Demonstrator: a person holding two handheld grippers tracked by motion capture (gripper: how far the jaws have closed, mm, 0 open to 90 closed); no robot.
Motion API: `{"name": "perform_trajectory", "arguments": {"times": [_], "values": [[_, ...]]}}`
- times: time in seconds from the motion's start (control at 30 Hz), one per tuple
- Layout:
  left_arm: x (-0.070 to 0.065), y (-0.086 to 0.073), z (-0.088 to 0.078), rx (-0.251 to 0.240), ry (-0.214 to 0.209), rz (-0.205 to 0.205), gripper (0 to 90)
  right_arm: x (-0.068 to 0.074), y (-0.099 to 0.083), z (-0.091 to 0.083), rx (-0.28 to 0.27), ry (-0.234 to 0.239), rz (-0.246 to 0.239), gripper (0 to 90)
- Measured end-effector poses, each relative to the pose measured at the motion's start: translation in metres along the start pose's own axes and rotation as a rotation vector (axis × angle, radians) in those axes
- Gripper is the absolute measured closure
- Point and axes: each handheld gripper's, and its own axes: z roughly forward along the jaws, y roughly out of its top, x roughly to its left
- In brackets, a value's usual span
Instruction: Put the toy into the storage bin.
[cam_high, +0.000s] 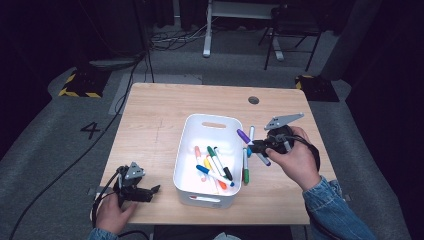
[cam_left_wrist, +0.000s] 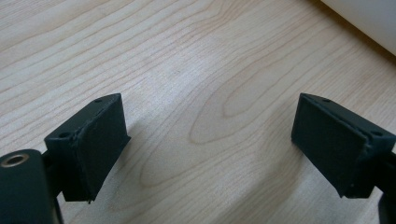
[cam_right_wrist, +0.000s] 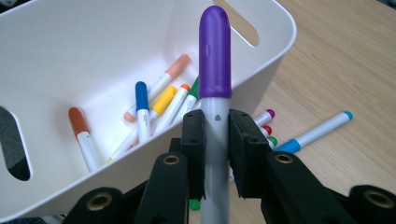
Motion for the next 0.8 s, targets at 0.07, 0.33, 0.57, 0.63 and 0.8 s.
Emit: {"name": "perform_trajectory", "arguments": {"times": [0.07,0.33,0.57,0.63,0.8], "values": [[0.000,0.000,0.000,0.000,0.000,0.000,10.7,0.004,0.005,0.002,0.001,0.010,-0.012,77.3],[0.000,0.000,0.000,0.000,0.000,0.000,10.7,0.016,0.022,0.011,0.004,0.031,-0.057,77.3],[0.000,0.000,0.000,0.000,0.001,0.000,10.7,0.027,0.034,0.019,-0.003,0.053,-0.091,77.3],[0.000,0.000,0.000,0.000,0.000,-0.001,10.7,0.030,0.037,0.022,-0.003,0.062,-0.101,77.3],[0.000,0.000,0.000,0.000,0.000,-0.001,10.7,0.033,0.042,0.029,0.002,0.067,-0.117,77.2]]}}
